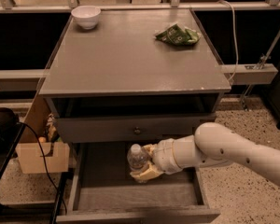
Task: Pick water bottle from middle drawer and place on counter
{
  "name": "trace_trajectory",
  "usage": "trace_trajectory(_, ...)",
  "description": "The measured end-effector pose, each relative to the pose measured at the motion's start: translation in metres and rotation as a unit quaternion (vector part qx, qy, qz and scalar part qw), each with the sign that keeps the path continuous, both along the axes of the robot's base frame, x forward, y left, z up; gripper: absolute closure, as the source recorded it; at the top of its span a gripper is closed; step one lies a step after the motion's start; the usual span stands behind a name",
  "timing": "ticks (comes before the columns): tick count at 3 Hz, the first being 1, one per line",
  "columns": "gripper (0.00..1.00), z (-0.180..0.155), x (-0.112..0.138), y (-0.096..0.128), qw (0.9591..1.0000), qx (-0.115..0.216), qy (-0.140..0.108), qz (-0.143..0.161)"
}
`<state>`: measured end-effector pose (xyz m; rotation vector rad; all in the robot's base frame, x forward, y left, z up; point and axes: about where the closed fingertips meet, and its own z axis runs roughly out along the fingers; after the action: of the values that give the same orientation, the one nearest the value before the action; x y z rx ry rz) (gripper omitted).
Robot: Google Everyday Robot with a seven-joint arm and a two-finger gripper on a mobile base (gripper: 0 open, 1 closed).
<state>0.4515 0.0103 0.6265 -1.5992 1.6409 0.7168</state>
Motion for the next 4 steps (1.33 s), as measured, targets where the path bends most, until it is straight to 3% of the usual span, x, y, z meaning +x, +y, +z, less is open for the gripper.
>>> trace_trajectory(1, 1.00, 0.076, 0.000, -0.012, 0.9990, -0.028, -0.034, -0.011)
trace_trajectory(2, 1.00, 0.076, 0.000, -0.012, 0.9990, -0.028, -0.034, -0.011)
trace_trajectory(4, 1.00, 0.126, 0.012, -0.018, 0.9991, -0.033, -0.010, -0.023)
